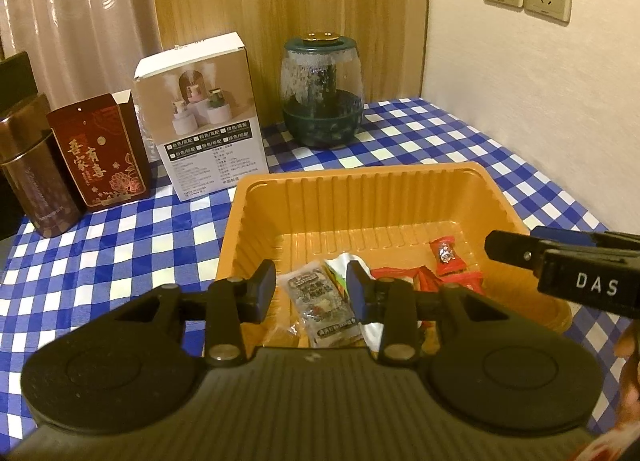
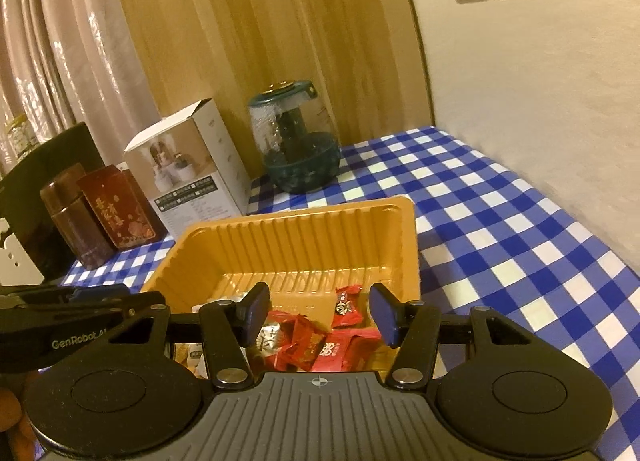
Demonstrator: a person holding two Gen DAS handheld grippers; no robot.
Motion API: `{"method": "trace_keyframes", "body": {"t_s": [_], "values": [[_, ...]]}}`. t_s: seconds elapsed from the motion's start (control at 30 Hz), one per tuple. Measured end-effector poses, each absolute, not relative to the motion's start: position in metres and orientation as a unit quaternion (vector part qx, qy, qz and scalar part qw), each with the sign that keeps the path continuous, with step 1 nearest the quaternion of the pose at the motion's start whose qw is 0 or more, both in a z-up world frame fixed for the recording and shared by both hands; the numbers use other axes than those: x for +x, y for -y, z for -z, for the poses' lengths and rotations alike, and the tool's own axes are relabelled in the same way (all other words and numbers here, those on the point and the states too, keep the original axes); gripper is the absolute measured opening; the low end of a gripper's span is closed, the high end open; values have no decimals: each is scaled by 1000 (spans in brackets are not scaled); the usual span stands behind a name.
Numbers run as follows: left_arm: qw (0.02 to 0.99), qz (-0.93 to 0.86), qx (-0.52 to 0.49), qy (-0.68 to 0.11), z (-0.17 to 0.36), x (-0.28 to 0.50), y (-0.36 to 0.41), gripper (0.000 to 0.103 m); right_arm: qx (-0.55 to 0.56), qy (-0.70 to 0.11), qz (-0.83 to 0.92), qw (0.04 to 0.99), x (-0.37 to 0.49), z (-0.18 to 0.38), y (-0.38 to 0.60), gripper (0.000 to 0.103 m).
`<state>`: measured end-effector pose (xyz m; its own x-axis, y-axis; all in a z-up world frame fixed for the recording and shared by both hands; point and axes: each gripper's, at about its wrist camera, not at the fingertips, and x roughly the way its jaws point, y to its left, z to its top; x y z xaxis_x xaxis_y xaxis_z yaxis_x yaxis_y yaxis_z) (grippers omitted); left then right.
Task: Organize snacks
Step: 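Move both open tools back from the tray to the remaining candies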
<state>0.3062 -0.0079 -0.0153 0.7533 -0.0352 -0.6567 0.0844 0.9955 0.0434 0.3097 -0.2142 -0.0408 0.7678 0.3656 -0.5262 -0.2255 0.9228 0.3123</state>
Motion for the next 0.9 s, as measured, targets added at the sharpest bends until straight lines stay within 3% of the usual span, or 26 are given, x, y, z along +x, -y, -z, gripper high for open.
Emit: {"method": "trace_keyframes", "body": {"t_s": [0.9], "values": [[930,20,23,-366,20,212,-2,41,111,-317,-139,932,226,40,242,56]]}}
